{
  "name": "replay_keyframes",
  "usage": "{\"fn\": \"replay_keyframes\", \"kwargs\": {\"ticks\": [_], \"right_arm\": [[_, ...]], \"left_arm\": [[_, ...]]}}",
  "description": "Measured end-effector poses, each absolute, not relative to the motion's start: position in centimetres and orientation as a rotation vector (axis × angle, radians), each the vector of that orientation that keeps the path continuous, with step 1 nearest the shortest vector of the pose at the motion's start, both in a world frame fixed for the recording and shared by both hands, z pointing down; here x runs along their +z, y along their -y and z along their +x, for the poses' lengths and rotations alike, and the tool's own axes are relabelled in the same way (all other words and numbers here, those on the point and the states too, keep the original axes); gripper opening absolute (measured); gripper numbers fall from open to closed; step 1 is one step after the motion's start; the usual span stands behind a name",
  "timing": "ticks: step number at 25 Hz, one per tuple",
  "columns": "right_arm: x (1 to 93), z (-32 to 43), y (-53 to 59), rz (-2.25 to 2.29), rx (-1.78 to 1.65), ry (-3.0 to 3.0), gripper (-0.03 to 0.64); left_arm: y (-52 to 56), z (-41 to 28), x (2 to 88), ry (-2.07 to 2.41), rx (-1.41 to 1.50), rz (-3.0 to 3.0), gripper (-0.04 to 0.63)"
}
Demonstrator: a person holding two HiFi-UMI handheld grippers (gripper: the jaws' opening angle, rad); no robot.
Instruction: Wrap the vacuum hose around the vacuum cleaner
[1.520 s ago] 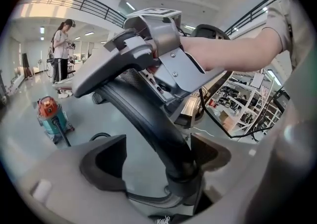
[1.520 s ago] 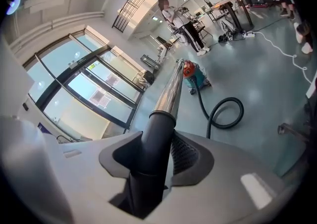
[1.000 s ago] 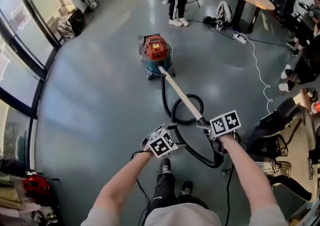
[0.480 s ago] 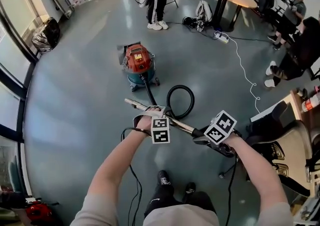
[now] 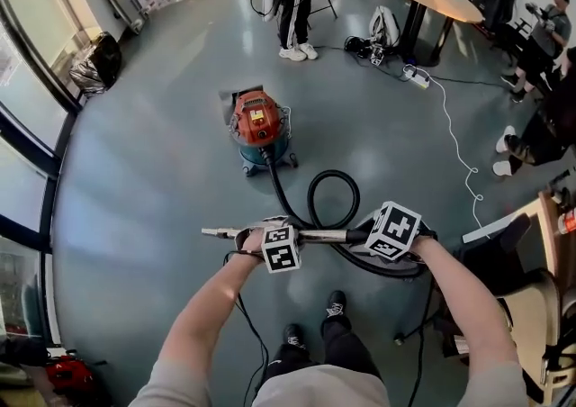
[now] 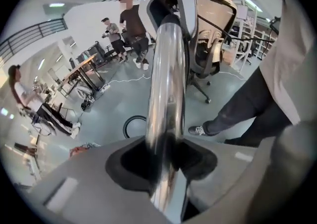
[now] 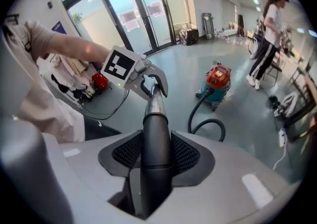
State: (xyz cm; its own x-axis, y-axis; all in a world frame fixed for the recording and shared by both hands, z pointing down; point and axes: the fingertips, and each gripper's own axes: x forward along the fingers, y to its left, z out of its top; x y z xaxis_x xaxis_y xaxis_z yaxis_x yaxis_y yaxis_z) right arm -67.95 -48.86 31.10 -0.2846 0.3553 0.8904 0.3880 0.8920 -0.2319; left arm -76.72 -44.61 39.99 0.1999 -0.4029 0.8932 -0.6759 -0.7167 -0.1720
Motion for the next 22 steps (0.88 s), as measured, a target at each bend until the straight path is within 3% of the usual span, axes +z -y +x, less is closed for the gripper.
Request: {"fn": "replay_keyframes", "kwargs": {"ticks": [2,4,7,13,22], "right_arm": [[31.3,-69.1,51.7,-0.534,-0.140,1.922,0.236],[31.1,-70.9,54.5,-0.498,-0.200,1.989,0.360],[29.5,-74.4,59.5,-0.349,-0.273,2.150,0.450],[24.6,-78.3,63.4,-0.186,-0.332,2.420,0.411],[32.8,-78.0,57.2,-0.327,-0.217,2.348,0.351]], "left_arm": [[45.8,-76.5,40.0,1.098,1.435,2.180,0.147],[46.8,-76.7,40.1,1.177,1.344,2.137,0.144],[48.3,-78.3,40.5,1.317,1.180,2.055,0.143],[51.0,-83.1,40.4,1.588,0.926,1.892,0.141],[51.9,-88.1,41.6,1.797,0.545,1.748,0.140]]}}
